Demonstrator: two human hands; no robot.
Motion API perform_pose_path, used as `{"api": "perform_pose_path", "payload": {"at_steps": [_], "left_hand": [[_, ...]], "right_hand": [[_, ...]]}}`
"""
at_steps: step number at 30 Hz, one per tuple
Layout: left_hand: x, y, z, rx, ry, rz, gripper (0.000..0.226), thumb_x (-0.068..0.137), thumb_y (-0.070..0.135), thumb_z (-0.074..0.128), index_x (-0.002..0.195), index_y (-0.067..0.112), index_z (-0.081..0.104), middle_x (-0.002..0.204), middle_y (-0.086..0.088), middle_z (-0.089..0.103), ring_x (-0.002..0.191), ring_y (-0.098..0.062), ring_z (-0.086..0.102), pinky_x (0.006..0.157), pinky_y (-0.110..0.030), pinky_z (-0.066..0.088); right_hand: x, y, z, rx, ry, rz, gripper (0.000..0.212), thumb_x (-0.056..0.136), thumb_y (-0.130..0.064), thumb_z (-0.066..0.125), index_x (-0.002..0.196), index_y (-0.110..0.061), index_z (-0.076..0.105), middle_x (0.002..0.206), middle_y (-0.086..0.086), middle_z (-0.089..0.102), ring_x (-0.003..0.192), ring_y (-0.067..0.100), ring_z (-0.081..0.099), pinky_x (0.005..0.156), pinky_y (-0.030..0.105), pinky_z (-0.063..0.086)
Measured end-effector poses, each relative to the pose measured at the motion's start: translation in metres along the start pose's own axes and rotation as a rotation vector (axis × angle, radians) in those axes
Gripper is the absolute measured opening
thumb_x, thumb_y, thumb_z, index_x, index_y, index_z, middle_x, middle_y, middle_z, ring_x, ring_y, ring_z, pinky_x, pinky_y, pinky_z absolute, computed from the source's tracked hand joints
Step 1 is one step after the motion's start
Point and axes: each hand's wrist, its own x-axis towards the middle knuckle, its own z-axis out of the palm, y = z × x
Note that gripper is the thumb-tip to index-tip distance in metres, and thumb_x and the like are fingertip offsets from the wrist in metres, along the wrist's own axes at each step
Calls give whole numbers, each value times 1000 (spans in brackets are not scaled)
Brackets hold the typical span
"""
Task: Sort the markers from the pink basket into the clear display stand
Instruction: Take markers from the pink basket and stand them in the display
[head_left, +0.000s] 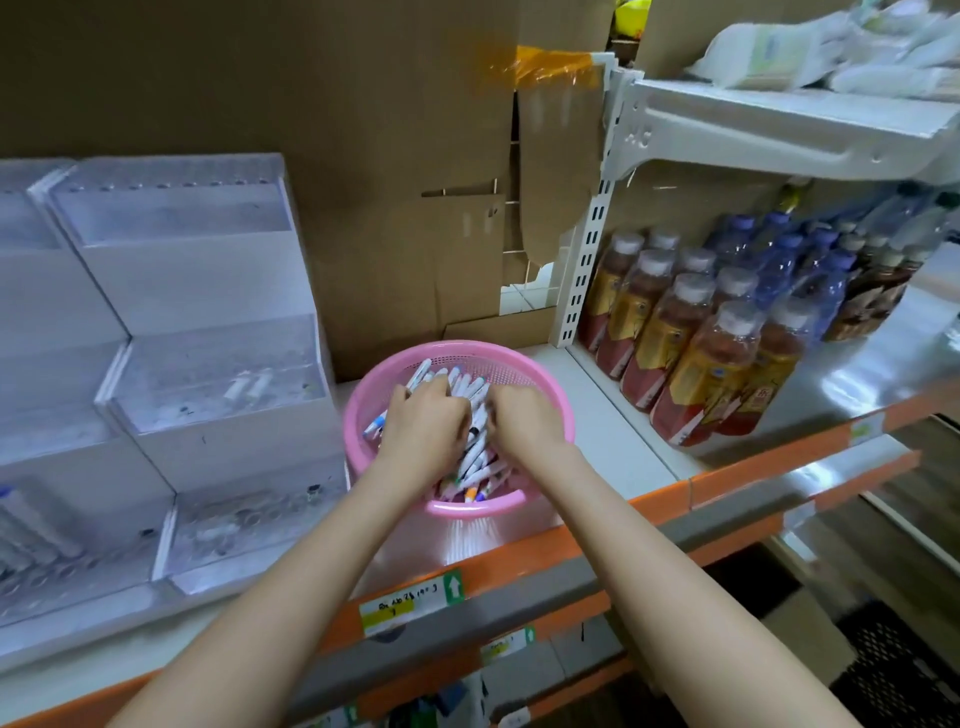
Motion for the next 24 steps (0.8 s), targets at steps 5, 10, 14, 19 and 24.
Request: {"api": "perform_pose_path", "payload": {"at_steps": [5, 10, 14, 19, 24], "left_hand": [[4, 4, -3, -121, -85, -97, 22, 79, 13, 51, 87, 19, 71, 91, -7, 63, 85, -30, 59, 64, -32, 41], [6, 2, -9, -256, -134, -178, 21, 79, 9, 58, 89, 19, 73, 85, -7, 69, 88, -29, 61, 60, -29, 41], [6, 0, -8, -324, -142, -235, 26, 75, 19, 72, 98, 10, 63, 93, -9, 65, 89, -28, 58, 66, -33, 43], [6, 3, -8, -351, -114, -261, 26, 80, 26, 72, 79, 6, 54, 78, -8, 57, 81, -28, 54, 62, -31, 32], [10, 6, -6, -383, -134, -310, 41, 79, 26, 74, 58, 15, 40, 57, 0, 44, 68, -26, 53, 53, -32, 29]], "right_hand": [[-2, 3, 0, 108, 29, 3, 10, 89, -10, 47, 80, -15, 45, 89, 14, 65, 79, 31, 57, 61, 32, 32], [-7, 6, -1, 181, 37, 21, 13, 88, -14, 48, 88, -6, 58, 90, 16, 65, 86, 34, 59, 63, 34, 38], [-9, 5, -2, 276, 9, 47, 16, 86, -16, 52, 88, -3, 61, 83, 16, 66, 82, 33, 60, 67, 39, 46], [-11, 3, -6, 301, -15, 59, 25, 81, -14, 55, 63, -14, 38, 61, 4, 46, 66, 27, 46, 47, 31, 25], [-10, 5, -4, 346, -4, 48, 21, 81, -7, 55, 65, -14, 42, 63, 2, 46, 69, 26, 47, 50, 30, 30]]}}
